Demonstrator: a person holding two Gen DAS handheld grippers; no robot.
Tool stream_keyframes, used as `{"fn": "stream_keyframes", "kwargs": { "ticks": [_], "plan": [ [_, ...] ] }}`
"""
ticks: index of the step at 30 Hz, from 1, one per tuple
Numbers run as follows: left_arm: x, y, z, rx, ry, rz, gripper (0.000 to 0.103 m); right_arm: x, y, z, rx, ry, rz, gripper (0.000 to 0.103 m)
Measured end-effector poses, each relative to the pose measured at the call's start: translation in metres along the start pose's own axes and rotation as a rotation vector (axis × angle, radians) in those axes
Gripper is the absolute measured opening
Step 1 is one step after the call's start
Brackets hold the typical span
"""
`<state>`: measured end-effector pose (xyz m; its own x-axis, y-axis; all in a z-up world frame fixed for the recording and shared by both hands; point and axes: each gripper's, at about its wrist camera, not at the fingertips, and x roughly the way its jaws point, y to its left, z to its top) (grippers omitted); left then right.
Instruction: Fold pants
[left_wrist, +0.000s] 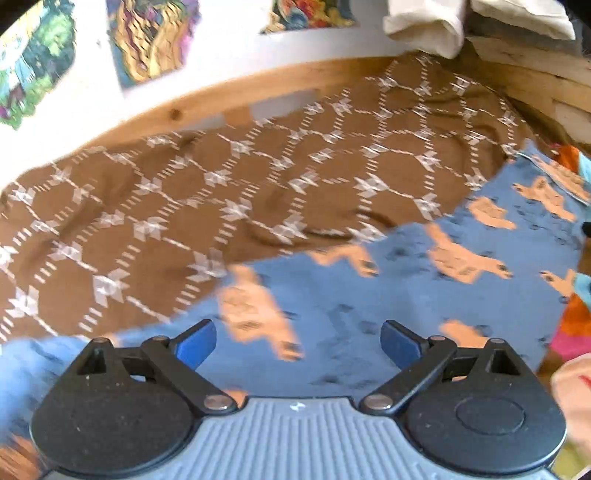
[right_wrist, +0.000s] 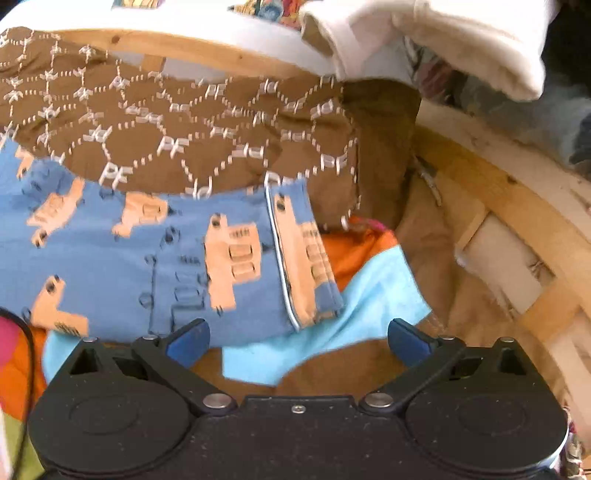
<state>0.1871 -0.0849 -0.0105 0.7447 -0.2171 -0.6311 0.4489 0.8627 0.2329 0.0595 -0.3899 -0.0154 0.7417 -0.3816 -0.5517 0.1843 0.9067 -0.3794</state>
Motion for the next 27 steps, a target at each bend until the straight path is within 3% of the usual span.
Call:
{"fn": "stream_keyframes", "kwargs": {
  "ticks": [3, 7, 10, 13, 14, 15, 16, 18, 23, 25, 27],
  "plan": [
    [0.007, 0.027, 0.014, 0.008, 0.001, 0.040, 0.098, -0.005, 0.011, 0.010, 0.001, -0.053, 0.066, 0.102],
    [0.042, 0.061, 0.032, -0.057, 0.067, -0.021, 0.097, 0.003, 0.039, 0.028, -0.004, -0.081, 0.222, 0.102],
    [0.075, 0.078, 0.043, -0.116, 0.158, -0.093, 0.082, 0.009, 0.055, 0.037, 0.024, -0.085, 0.346, 0.102],
    [0.100, 0.088, 0.045, -0.167, 0.232, -0.165, 0.060, 0.016, 0.065, 0.042, 0.039, -0.093, 0.470, 0.102],
    [0.104, 0.090, 0.046, -0.174, 0.230, -0.191, 0.048, 0.017, 0.068, 0.044, 0.033, -0.098, 0.491, 0.102],
    [0.105, 0.089, 0.048, -0.168, 0.229, -0.209, 0.027, 0.020, 0.072, 0.048, 0.022, -0.103, 0.507, 0.102],
    [0.107, 0.088, 0.050, -0.149, 0.230, -0.218, 0.016, 0.022, 0.075, 0.051, 0.012, -0.105, 0.515, 0.102],
    [0.104, 0.079, 0.053, -0.092, 0.216, -0.170, 0.010, 0.028, 0.079, 0.057, 0.008, -0.102, 0.535, 0.102],
    [0.082, 0.063, 0.051, -0.039, 0.138, -0.025, 0.008, 0.046, 0.074, 0.069, 0.073, -0.096, 0.539, 0.102],
    [0.088, 0.058, 0.048, -0.021, 0.168, 0.000, 0.008, 0.058, 0.071, 0.068, 0.087, -0.067, 0.473, 0.102],
    [0.097, 0.058, 0.044, -0.049, 0.200, 0.010, 0.008, 0.081, 0.068, 0.065, 0.105, 0.015, 0.421, 0.102]
  ]
}}
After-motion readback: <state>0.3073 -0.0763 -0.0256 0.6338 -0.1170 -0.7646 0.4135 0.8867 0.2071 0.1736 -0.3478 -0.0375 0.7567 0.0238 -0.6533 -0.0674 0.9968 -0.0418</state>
